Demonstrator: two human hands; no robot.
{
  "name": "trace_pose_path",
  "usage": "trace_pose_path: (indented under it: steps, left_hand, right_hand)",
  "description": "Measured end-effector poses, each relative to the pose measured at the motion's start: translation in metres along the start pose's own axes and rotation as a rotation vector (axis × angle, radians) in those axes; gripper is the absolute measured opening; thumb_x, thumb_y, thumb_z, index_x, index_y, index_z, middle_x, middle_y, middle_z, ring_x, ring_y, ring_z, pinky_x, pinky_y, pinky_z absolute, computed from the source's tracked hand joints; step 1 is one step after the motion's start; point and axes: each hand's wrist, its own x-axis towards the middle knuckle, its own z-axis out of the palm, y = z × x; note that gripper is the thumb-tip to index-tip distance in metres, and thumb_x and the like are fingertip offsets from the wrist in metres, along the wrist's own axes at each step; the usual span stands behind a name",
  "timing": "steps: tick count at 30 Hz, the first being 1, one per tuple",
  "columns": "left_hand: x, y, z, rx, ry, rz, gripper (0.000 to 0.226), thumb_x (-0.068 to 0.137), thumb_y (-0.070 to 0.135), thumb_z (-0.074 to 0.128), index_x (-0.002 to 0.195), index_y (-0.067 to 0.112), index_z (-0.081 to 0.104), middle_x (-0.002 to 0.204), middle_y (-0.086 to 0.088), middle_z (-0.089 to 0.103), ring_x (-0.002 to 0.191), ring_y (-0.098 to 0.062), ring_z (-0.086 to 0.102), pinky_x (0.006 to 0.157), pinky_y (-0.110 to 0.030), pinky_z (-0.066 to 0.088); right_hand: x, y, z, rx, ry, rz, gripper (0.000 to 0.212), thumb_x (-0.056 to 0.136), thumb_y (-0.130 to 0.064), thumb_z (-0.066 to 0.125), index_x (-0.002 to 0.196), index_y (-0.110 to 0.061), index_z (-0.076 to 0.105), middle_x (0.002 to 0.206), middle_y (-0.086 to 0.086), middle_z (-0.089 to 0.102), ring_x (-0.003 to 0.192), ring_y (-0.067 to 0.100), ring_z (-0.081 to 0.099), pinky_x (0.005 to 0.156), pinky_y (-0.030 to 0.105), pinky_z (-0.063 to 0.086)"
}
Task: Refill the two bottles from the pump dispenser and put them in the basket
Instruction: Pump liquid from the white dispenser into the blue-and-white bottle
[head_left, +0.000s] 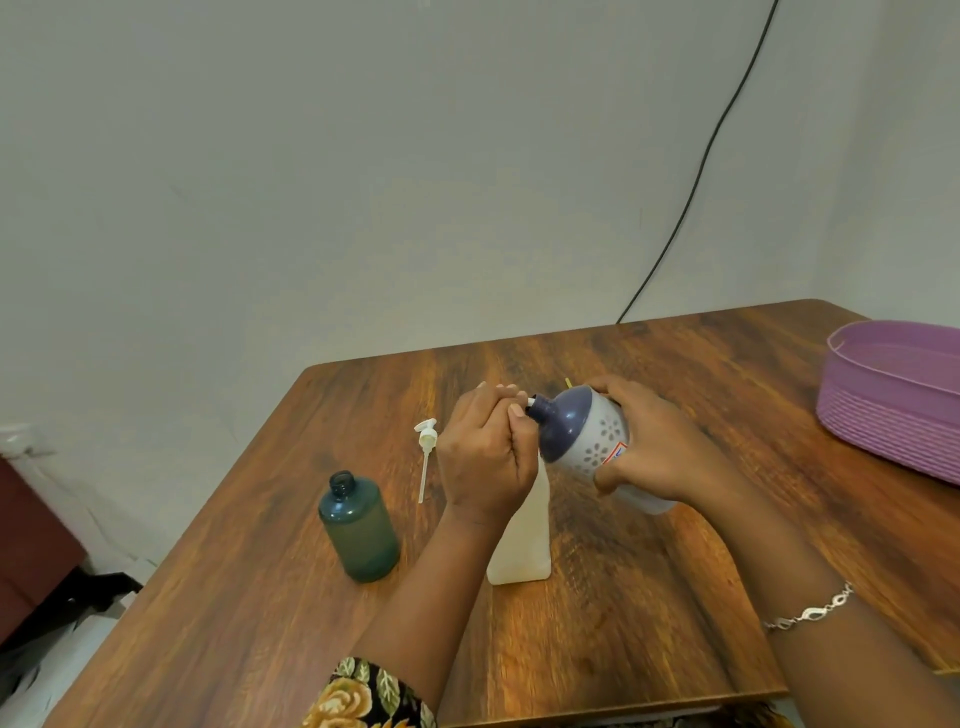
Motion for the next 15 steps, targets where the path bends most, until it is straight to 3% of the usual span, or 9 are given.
trace_pose_path:
  steps: [5,9,15]
  left_hand:
    - [-0.014,-0.006,0.0,-0.001,0.024,-0.045,0.05,0.098,0.021,0.03,0.077,-0.002,0.07,0.077,-0.012,0.07,0.074,-0.019,0.065,0.074,-0.019,0.047]
    - [-0.009,-0.003,-0.003,0.01,0.003,-0.033,0.039,0.091,0.013,0.036,0.077,-0.001,0.069,0.078,-0.012,0.069,0.075,-0.018,0.064,0.075,-0.021,0.048]
    - [-0.005,-0.004,0.002,-0.019,0.057,-0.02,0.058,0.1,0.027,0.025,0.074,-0.002,0.068,0.074,-0.012,0.068,0.072,-0.017,0.062,0.078,-0.021,0.047]
  right_hand:
    - [-0.001,0.0,0.002,-0.017,-0.021,0.008,0.083,0.053,-0.014,0.083,0.125,-0.024,0.043,0.113,-0.004,0.046,0.099,0.013,0.047,0.071,0.026,0.044]
    - [-0.002,-0.001,0.003,-0.002,-0.028,0.002,0.082,0.055,-0.013,0.082,0.126,-0.023,0.042,0.111,-0.006,0.044,0.098,0.011,0.045,0.067,0.02,0.039]
    - [0.002,-0.002,0.003,0.008,-0.017,-0.011,0.081,0.056,-0.013,0.082,0.126,-0.023,0.043,0.112,-0.006,0.045,0.099,0.012,0.046,0.068,0.021,0.04]
